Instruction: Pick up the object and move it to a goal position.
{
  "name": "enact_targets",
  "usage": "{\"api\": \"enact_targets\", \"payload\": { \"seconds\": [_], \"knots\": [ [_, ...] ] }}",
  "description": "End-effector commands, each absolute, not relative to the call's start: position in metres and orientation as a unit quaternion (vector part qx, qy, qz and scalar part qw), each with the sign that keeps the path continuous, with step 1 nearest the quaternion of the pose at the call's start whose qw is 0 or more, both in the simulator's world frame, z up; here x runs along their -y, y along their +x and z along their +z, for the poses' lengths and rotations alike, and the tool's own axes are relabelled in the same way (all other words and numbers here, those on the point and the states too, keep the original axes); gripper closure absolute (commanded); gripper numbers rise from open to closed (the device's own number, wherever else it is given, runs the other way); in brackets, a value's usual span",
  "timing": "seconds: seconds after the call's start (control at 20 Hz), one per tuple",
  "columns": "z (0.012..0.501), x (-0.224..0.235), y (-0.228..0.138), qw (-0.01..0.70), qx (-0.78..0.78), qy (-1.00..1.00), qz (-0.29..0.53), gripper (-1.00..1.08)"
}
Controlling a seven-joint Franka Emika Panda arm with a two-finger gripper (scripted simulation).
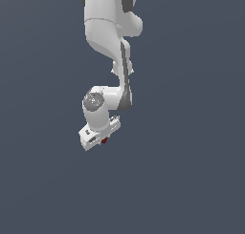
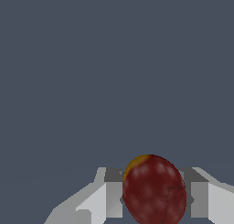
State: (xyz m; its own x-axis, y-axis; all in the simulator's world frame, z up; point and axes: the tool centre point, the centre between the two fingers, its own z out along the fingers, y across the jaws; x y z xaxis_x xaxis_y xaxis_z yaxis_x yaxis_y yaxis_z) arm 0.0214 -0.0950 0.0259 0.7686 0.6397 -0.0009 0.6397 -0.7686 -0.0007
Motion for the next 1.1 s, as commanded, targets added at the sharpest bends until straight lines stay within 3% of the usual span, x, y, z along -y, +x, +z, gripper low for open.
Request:
{"api": "enact_targets", "payload": {
  "seconds": [0.0, 0.45, 1.05],
  "knots": [
    [0.034, 0.089, 0.02, 0.0, 0.34, -0.94, 0.0, 1.08],
    [0.088, 0.052, 0.005, -0.001, 0.341, -0.94, 0.0, 1.08],
    [0.208, -0.031, -0.025, -0.001, 0.341, -0.94, 0.001, 1.08]
  ]
}}
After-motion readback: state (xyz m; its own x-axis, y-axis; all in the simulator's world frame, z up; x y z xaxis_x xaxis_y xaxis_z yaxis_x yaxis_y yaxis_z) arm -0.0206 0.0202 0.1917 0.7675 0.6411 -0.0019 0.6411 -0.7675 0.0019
